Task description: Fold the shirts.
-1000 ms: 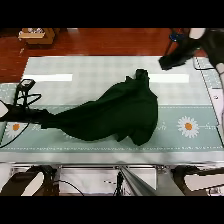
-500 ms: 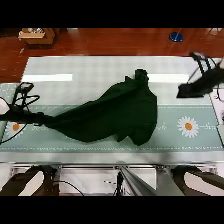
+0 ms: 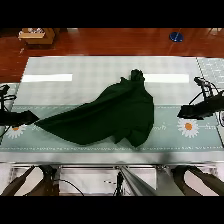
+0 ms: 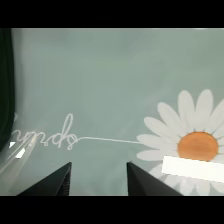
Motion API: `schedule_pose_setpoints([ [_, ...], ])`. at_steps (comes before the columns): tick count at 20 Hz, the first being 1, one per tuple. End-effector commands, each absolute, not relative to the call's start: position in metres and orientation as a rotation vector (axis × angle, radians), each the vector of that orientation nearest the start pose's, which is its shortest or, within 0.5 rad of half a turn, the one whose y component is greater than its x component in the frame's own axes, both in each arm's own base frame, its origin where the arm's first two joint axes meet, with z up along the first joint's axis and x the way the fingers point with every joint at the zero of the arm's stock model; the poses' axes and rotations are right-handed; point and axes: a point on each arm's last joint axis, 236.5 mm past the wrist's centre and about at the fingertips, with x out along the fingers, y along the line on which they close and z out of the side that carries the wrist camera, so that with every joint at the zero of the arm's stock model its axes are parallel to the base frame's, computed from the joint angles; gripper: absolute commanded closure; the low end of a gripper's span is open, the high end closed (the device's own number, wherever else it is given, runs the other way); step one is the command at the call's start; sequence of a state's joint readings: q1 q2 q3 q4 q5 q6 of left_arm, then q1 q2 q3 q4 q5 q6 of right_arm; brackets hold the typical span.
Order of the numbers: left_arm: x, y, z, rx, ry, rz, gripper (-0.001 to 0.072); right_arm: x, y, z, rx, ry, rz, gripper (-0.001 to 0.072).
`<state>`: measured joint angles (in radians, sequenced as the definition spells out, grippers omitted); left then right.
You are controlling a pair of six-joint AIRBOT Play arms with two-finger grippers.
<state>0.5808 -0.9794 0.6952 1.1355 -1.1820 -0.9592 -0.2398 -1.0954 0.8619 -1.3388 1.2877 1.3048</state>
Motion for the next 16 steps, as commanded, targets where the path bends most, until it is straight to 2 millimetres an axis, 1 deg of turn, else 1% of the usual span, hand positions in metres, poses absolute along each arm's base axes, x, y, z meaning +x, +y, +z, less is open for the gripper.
schedule_pose_setpoints([
  [1, 0.269, 0.054, -0.028, -0.380, 1.201, -0.177, 0.0210, 0.276, 0.000, -0.030, 0.230, 1.443, 0.192, 0.0235],
  [2, 0.269, 0.053, -0.028, -0.378, 1.203, -0.179, 0.0210, 0.275, 0.004, -0.029, 0.237, 1.444, 0.207, 0.0188],
  [3, 0.268, 0.055, -0.029, -0.375, 1.205, -0.174, 0.0210, 0.274, 0.006, -0.028, 0.237, 1.446, 0.222, 0.0183],
  [4, 0.265, 0.062, -0.031, -0.367, 1.217, -0.156, 0.0210, 0.273, 0.007, -0.028, 0.235, 1.449, 0.232, 0.0183],
  [5, 0.260, 0.068, -0.034, -0.373, 1.230, -0.140, 0.0210, 0.273, 0.009, -0.027, 0.239, 1.447, 0.238, 0.0184],
  [6, 0.252, 0.071, -0.036, -0.399, 1.249, -0.145, 0.0211, 0.274, 0.011, -0.026, 0.245, 1.442, 0.246, 0.0185],
  [8, 0.236, 0.068, -0.042, -0.473, 1.307, -0.179, 0.0210, 0.277, 0.019, -0.024, 0.269, 1.426, 0.275, 0.0186],
  [9, 0.231, 0.066, -0.045, -0.502, 1.330, -0.189, 0.0211, 0.277, 0.024, -0.022, 0.288, 1.420, 0.294, 0.0186],
  [11, 0.220, 0.062, -0.055, -0.531, 1.398, -0.221, 0.0207, 0.272, 0.036, -0.025, 0.324, 1.425, 0.340, 0.0185],
  [13, 0.220, 0.063, -0.064, -0.554, 1.420, -0.221, 0.0186, 0.264, 0.042, -0.036, 0.340, 1.443, 0.357, 0.0185],
  [16, 0.232, 0.067, -0.076, -0.585, 1.399, -0.197, 0.0185, 0.253, 0.053, -0.046, 0.379, 1.460, 0.393, 0.0186],
])
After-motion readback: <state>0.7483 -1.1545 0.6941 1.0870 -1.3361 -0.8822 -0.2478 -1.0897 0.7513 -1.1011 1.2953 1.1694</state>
